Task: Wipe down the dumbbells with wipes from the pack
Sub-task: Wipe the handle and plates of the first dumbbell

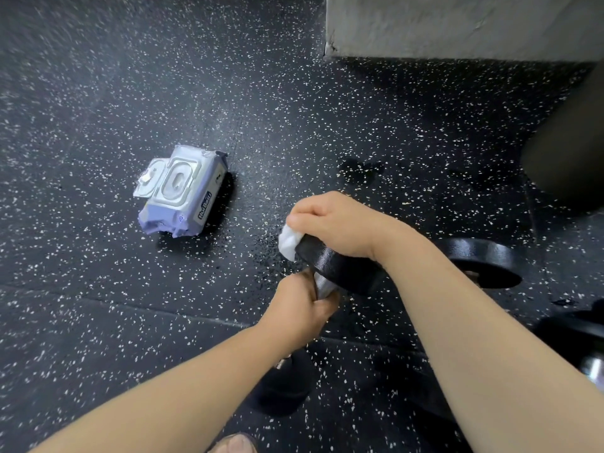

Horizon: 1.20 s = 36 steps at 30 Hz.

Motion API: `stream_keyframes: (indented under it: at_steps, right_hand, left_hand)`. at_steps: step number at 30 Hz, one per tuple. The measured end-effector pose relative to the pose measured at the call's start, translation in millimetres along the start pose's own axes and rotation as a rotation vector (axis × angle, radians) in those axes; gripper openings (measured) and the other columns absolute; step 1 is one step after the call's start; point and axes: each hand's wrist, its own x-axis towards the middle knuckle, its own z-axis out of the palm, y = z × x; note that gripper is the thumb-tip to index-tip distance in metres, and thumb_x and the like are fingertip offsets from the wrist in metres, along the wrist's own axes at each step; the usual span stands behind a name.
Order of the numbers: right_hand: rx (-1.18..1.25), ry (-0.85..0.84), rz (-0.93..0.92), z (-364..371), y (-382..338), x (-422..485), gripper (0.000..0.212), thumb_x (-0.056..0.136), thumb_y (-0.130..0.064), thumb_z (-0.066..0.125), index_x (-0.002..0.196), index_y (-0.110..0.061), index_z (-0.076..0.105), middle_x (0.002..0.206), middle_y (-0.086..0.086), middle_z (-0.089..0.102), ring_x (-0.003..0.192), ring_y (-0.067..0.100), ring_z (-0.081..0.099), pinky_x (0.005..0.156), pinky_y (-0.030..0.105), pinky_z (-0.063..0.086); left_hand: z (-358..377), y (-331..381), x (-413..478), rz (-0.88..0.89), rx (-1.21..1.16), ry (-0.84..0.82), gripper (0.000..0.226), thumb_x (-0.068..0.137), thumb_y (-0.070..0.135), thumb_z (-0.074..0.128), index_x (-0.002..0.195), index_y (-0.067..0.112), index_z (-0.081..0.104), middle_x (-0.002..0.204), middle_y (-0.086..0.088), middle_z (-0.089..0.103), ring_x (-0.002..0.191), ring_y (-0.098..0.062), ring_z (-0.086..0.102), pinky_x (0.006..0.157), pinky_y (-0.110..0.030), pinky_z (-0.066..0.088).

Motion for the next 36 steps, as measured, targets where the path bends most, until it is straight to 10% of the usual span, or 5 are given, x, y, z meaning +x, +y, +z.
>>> stream_keyframes:
  at_steps: [8,14,21,25,36]
  right_hand:
    - [0.207,0.071,0.349,-5,49,3,0.035,0.09,-0.011,0.045,0.056,-0.016,0.044,0.057,-0.002,0.039,0.057,0.014,0.032,0.054,0.027,0.022]
    - [0.716,0.241,0.432,12,62,-26,0.028,0.09,-0.014,0.056,0.063,-0.017,0.066,0.057,-0.008,0.059,0.06,0.011,0.052,0.06,0.025,0.046]
    - [0.849,0.863,0.508,66,33,-48,0.048,0.085,-0.015,0.049,0.039,-0.024,0.053,0.049,-0.012,0.04,0.059,0.015,0.04,0.059,0.03,0.035]
    - [0.859,1.063,0.371,100,7,-40,0.021,0.096,-0.015,0.042,0.079,-0.021,0.054,0.067,-0.01,0.046,0.063,0.011,0.041,0.071,0.033,0.034]
    - [1.472,0.845,0.425,70,28,-21,0.025,0.091,0.0,0.04,0.081,-0.012,0.061,0.073,0.003,0.058,0.069,0.015,0.052,0.067,0.028,0.046]
  left_hand:
    - [-5,-1,-5,-0.052,-0.061,0.026,0.044,0.084,0.008,0.062,0.055,0.022,0.032,0.035,0.013,0.033,0.037,-0.001,0.025,0.04,-0.017,0.024]
    - [-12,-3,-1,-0.075,-0.046,0.062,0.039,0.084,0.013,0.064,0.057,0.022,0.038,0.036,0.016,0.039,0.037,-0.001,0.031,0.04,-0.013,0.025]
    - [-13,-4,8,-0.139,-0.016,0.151,0.021,0.081,0.014,0.064,0.067,0.017,0.049,0.055,0.004,0.051,0.049,-0.011,0.042,0.047,-0.022,0.035]
    - [-15,-4,9,-0.15,0.005,0.185,0.014,0.082,0.018,0.066,0.073,0.013,0.057,0.057,0.005,0.053,0.05,-0.01,0.041,0.049,-0.025,0.037]
    - [-17,-5,9,-0.177,-0.076,0.196,0.022,0.08,0.012,0.064,0.064,0.014,0.049,0.056,-0.004,0.051,0.049,-0.016,0.043,0.046,-0.025,0.037]
